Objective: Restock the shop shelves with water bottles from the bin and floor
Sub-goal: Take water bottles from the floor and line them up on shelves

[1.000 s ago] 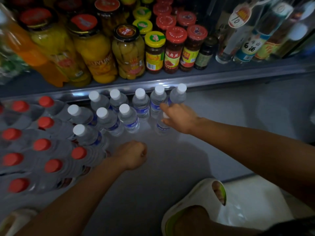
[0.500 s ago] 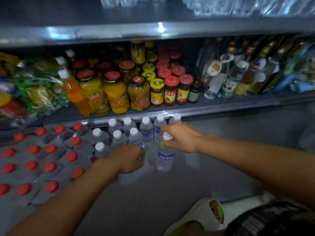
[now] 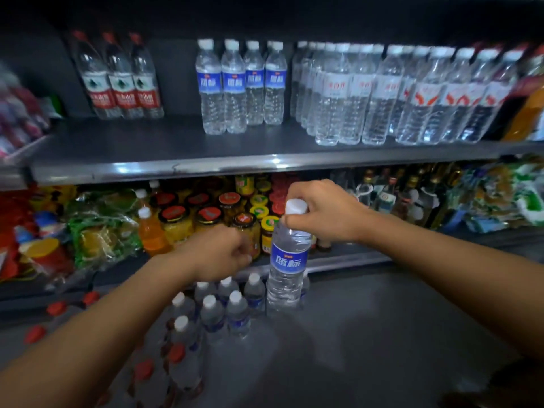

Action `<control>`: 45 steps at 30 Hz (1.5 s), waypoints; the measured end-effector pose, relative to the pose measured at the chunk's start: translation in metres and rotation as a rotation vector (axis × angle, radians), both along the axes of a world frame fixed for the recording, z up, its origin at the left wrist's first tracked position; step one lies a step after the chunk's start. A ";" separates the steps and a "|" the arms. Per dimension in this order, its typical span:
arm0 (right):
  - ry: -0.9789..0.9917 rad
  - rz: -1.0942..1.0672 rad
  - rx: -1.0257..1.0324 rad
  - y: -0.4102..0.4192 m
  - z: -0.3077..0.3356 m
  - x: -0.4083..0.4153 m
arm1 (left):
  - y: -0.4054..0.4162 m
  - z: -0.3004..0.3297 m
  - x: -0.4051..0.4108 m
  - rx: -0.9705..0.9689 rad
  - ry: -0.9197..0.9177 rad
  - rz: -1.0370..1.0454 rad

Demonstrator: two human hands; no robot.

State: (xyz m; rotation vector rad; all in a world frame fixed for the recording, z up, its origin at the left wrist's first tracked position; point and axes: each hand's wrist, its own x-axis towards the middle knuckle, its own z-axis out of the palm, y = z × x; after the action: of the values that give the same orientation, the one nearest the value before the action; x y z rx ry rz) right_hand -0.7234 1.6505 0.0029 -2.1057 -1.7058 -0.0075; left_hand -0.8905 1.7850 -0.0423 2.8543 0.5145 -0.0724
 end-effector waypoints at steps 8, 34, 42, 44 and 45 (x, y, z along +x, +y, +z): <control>-0.039 -0.102 0.174 0.022 0.069 0.021 | 0.038 0.062 0.023 0.109 -0.176 -0.019; -0.199 -0.228 0.476 0.209 0.166 0.163 | 0.183 0.138 0.145 0.211 -0.336 0.069; -0.239 -0.238 0.380 0.295 0.140 0.217 | 0.229 0.091 0.186 0.165 -0.289 0.087; -0.233 -0.226 0.372 0.310 0.141 0.224 | 0.238 0.081 0.192 0.150 -0.273 0.092; -0.224 -0.218 0.366 0.316 0.143 0.227 | 0.241 0.078 0.193 0.146 -0.266 0.095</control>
State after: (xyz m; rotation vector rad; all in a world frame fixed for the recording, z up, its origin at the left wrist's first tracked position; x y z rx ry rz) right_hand -0.4960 1.9665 0.1461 -2.0524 -1.4462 -0.5939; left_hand -0.6970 2.0265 0.0353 2.9100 0.6193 0.3705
